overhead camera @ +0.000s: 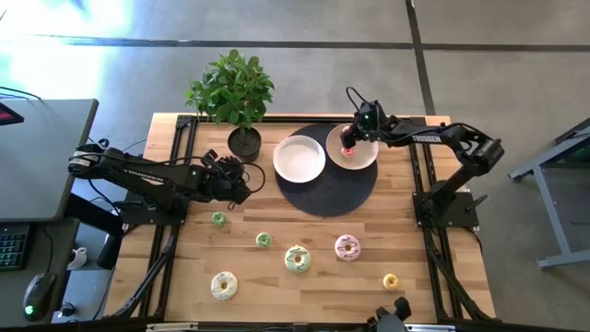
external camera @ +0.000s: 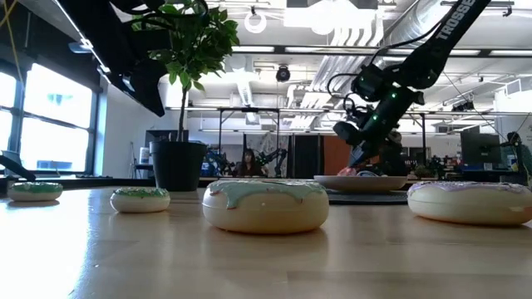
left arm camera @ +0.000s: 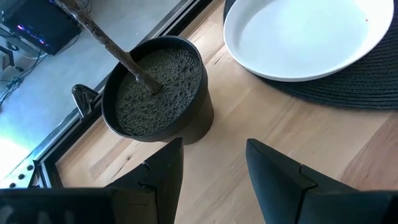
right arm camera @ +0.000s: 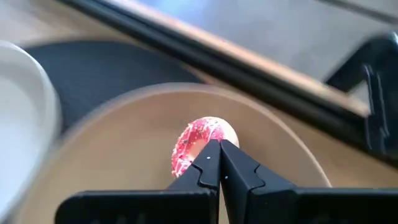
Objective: Pick & Place donuts
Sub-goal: Put the small pink donut on the brown plate, then put the small yellow donut on the brown plate
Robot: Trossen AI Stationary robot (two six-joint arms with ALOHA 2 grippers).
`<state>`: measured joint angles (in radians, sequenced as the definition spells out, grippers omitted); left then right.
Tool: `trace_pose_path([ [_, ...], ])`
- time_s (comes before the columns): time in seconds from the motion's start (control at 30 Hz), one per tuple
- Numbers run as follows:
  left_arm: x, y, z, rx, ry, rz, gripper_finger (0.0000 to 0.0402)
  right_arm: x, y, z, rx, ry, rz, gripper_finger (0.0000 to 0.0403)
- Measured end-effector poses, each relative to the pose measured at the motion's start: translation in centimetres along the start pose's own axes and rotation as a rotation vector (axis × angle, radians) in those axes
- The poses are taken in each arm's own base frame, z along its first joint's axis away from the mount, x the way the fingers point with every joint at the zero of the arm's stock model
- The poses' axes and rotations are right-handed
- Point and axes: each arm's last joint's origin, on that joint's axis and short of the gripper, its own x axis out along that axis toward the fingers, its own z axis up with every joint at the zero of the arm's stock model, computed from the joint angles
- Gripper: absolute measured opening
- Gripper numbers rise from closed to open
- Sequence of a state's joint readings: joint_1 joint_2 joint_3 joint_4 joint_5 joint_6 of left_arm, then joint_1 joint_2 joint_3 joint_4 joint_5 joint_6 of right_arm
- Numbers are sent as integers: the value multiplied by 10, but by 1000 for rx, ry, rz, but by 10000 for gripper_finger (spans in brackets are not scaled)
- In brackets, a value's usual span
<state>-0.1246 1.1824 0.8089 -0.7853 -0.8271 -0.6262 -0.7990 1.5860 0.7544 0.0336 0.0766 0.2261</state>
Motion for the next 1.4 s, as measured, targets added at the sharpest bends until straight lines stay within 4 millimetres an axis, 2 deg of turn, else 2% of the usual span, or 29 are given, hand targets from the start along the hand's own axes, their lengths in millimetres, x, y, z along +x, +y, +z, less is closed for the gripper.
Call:
trace_pose_path([
  [0.17, 0, 0, 0, 0, 0, 0, 170, 0, -5, -8, -14, 63, -119, 0],
  [0.33, 0, 0, 0, -1, 0, -1, 170, 1, -4, -6, -32, 47, -114, 12],
  [0.7, 0, -1, 1, -13, -7, -12, 170, 1, -3, -7, -93, 62, -52, 86],
  [0.8, 0, -1, 1, -15, -8, -15, 170, -4, -2, -1, -108, 48, -48, 107],
  [0.97, 0, -1, 1, -16, -8, -15, 170, -25, 6, 19, -106, -26, 6, 128],
  [1.07, 0, -2, 1, -19, 7, -41, 170, -40, 17, 24, -122, -39, 96, 134],
  [1.17, 0, -4, 0, -3, 44, -100, 170, -53, 35, 19, -139, -13, 227, 135],
  [1.4, 3, -12, -3, 49, 120, -195, 170, -72, 98, -23, -313, 202, 472, 134],
])
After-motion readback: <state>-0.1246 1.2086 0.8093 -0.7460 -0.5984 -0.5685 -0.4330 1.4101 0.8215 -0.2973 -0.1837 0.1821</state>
